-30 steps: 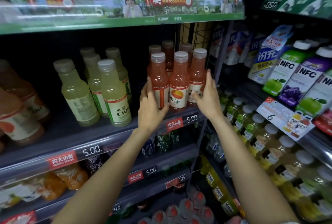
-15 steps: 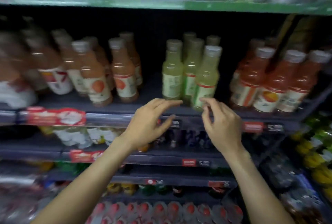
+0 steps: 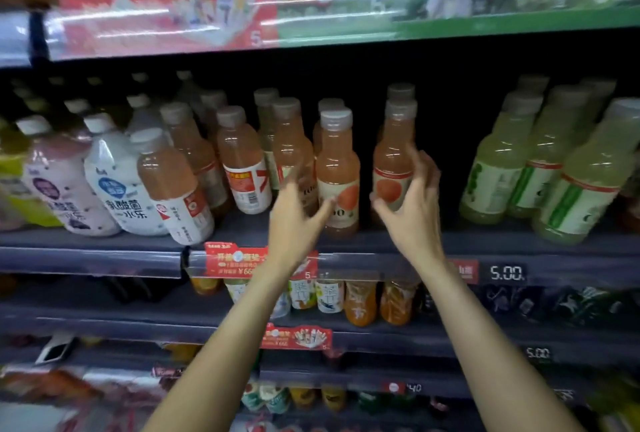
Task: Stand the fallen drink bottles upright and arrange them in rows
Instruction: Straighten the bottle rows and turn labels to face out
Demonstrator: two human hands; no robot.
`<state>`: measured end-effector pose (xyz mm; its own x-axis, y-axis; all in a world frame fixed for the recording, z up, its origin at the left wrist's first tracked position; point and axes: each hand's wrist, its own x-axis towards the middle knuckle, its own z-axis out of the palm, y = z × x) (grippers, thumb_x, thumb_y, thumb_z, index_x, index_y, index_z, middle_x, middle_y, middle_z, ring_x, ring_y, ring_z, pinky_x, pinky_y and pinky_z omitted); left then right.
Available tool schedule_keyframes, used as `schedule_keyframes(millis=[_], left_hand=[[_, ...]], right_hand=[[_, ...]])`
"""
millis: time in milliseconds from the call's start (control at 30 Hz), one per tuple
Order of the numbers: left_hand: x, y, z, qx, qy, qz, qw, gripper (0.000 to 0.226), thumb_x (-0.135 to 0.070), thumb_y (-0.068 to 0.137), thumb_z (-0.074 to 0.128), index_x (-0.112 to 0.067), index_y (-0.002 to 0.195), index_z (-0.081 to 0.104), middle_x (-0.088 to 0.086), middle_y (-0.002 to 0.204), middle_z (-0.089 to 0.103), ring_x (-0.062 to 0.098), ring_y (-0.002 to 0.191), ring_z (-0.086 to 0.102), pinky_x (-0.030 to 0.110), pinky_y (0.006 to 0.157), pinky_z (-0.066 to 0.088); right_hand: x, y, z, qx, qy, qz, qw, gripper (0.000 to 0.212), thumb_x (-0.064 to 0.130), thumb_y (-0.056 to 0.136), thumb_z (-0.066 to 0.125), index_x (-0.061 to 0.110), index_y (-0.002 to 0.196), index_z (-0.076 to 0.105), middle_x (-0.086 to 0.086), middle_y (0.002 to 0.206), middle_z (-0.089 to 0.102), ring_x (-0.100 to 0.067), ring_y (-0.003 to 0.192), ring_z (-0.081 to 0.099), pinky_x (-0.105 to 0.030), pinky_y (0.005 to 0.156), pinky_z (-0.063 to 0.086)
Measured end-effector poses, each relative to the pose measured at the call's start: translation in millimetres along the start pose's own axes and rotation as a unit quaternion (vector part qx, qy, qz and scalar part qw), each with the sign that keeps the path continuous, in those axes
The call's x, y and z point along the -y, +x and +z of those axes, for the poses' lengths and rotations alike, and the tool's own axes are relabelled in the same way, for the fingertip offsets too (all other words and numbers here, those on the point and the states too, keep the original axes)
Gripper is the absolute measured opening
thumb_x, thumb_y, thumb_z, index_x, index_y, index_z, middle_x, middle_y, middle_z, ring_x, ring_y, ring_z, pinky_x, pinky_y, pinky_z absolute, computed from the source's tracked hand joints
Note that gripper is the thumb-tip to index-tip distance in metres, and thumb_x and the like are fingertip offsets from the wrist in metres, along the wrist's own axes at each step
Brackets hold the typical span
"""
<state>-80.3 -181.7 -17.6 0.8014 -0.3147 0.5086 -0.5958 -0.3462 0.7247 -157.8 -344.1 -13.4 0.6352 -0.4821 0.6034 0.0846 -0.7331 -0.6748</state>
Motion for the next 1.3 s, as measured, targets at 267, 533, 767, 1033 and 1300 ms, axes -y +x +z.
schedule_keyframes(millis=[267,533,767,1033,1300], left_hand=[[-6.1,4.3,31.5,0.002,0.013,0.015,1.000,0.077,-0.046,0.083,0.068,-0.016,0.144,0.032,0.007,0.120,0.063,0.025,0.109,0.059,0.034,0.087,0.047],[-25.4,12.9,63.4,0.049,-0.040,0.051,0.997,0.074,-0.034,0.092,0.060,-0.013,0.151,0.020,0.010,0.148,0.036,0.024,0.130,0.042,0.023,0.095,0.037],[-15.4,10.3,33.7,-0.034,0.043,0.103,0.993,0.053,-0.031,0.092,0.052,-0.010,0.140,0.043,0.014,0.105,0.065,0.030,0.095,0.061,0.036,0.077,0.049],[30.8,58.8,-26.0,-0.109,0.178,0.111,0.972,0.087,-0.043,0.082,0.065,-0.001,0.147,0.025,0.023,0.138,0.042,0.035,0.124,0.040,0.037,0.103,0.034],[33.1,51.6,-33.4,-0.061,0.178,0.128,0.974,0.107,-0.019,0.072,0.077,-0.019,0.151,0.005,0.019,0.124,0.049,0.038,0.108,0.050,0.043,0.079,0.050]], right_hand=[[-0.4,12.8,-0.5,-0.058,-0.046,0.035,0.997,0.084,0.009,0.081,0.071,0.031,0.146,0.021,-0.011,0.143,0.036,-0.026,0.112,0.057,-0.026,0.082,0.044],[-21.6,10.7,-22.9,-0.033,-0.092,0.013,0.995,0.085,0.015,0.089,0.063,0.032,0.150,0.006,-0.013,0.148,0.031,-0.028,0.124,0.048,-0.032,0.096,0.041],[-3.9,-11.3,-23.3,-0.089,-0.125,-0.031,0.988,0.049,0.013,0.090,0.055,0.013,0.137,0.041,-0.015,0.141,0.036,-0.024,0.130,0.035,-0.022,0.102,0.029],[58.6,-1.4,29.5,0.026,-0.122,-0.217,0.968,0.038,0.005,0.089,0.054,0.009,0.127,0.051,-0.015,0.135,0.046,-0.016,0.096,0.058,-0.021,0.080,0.049],[69.2,11.3,52.8,0.071,-0.092,-0.149,0.982,0.060,0.004,0.085,0.060,0.013,0.140,0.036,-0.012,0.143,0.036,-0.023,0.080,0.065,-0.021,0.073,0.051]])
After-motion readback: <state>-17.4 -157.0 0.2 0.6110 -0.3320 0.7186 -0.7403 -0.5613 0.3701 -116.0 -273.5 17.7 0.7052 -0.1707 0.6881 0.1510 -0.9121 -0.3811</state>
